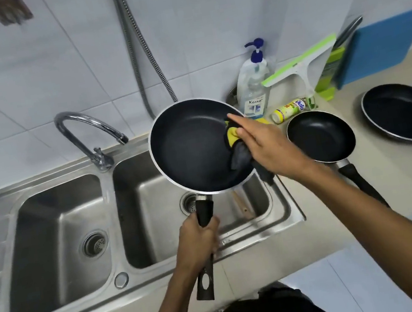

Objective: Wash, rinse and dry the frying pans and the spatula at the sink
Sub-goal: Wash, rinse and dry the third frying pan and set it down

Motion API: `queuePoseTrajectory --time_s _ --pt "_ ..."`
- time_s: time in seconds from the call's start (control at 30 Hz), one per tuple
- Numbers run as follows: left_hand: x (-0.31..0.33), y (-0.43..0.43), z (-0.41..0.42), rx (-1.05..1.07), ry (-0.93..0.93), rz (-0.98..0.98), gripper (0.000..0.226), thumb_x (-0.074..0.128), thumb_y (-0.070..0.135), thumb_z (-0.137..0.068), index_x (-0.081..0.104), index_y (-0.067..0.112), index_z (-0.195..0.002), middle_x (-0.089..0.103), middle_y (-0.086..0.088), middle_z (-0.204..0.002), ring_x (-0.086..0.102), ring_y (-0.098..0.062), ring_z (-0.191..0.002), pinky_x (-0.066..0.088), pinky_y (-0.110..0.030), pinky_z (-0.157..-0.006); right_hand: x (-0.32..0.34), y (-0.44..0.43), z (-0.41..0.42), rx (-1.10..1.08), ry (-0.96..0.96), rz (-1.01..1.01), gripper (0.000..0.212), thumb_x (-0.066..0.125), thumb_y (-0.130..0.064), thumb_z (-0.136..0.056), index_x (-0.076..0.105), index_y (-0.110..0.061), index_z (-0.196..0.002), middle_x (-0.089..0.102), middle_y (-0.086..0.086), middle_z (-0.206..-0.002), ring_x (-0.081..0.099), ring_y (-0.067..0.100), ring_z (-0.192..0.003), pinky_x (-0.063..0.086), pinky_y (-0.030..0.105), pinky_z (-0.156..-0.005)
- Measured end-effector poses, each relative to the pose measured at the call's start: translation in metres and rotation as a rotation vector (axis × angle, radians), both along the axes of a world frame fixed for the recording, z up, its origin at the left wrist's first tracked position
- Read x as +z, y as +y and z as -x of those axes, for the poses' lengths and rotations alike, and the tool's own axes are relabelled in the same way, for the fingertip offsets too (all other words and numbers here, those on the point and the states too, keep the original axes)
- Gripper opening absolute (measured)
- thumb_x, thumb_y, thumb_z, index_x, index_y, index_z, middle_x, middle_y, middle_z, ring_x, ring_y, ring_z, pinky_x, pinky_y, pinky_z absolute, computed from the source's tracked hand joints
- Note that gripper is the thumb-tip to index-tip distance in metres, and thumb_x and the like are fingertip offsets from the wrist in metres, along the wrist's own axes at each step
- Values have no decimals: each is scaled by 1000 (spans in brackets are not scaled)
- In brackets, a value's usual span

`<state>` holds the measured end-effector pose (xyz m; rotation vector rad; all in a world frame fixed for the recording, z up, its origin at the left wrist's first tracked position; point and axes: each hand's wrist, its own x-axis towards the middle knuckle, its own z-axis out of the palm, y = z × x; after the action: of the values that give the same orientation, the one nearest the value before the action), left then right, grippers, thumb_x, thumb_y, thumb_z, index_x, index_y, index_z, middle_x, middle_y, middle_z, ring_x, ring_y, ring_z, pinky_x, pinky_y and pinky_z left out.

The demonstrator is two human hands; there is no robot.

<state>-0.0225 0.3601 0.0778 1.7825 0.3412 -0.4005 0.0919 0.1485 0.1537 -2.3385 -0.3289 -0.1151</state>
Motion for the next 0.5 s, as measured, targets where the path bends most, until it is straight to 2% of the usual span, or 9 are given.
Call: queuePoseTrajectory --time_s 0.03,0.13,0.2,0.27,0.33,0.4,0.43,0.5 --pt "-2 -1 1 13 -3 8 22 65 17 -99 52 2 -89 51 -5 -58 46 -20 -45 41 -30 -43 -7 -21 4 -31 3 38 41 46 -20 -108 50 -12 -148 57 7 -145 52 20 -133 31 12 -106" --pt "-5 -13 7 66 -3 43 19 64 14 -99 51 6 -87 50 -9 -60 45 -19 -44 40 -28 -41 -40 -75 29 -98 65 146 38 46 -19 -108 51 -12 -144 63 15 -134 58 31 -120 42 33 -99" --pt "-7 -25 12 93 -12 71 19 63 13 -100 52 5 -87 50 -10 -61 44 -18 -42 40 -27 -40 -81 -103 53 -69 202 245 40 43 -22 -108 46 -16 -148 57 12 -142 56 32 -127 43 37 -104" --pt "-9 -41 20 118 -18 99 18 62 12 -101 52 5 -87 50 -12 -61 43 -18 -41 40 -28 -41 -129 -128 85 44 407 403 51 34 -35 -109 29 -20 -158 30 4 -164 30 27 -150 29 35 -119" --pt "-8 -55 28 142 -31 112 20 62 12 -101 52 4 -86 50 -13 -60 43 -19 -40 40 -29 -41 -168 -146 111 120 483 583 72 10 -61 -99 10 -25 -162 4 -6 -170 5 22 -157 23 43 -123" --pt "-5 -64 33 161 -38 128 23 62 13 -102 52 4 -84 49 -13 -59 43 -19 -41 41 -29 -42 -183 -153 115 96 487 630 95 -11 -77 -84 6 -27 -162 0 -9 -170 1 20 -157 25 47 -121" --pt "-3 -68 35 168 -45 132 24 62 14 -102 52 4 -82 49 -13 -59 43 -20 -42 42 -30 -43 -180 -153 110 92 501 624 101 -13 -81 -80 8 -26 -162 2 -7 -170 3 21 -157 24 47 -121" --pt "0 -76 39 187 -61 144 28 62 16 -102 53 4 -78 48 -13 -58 43 -20 -42 42 -30 -44 -161 -146 102 124 536 641 89 3 -78 -89 11 -26 -162 4 -1 -170 6 28 -156 21 51 -120"
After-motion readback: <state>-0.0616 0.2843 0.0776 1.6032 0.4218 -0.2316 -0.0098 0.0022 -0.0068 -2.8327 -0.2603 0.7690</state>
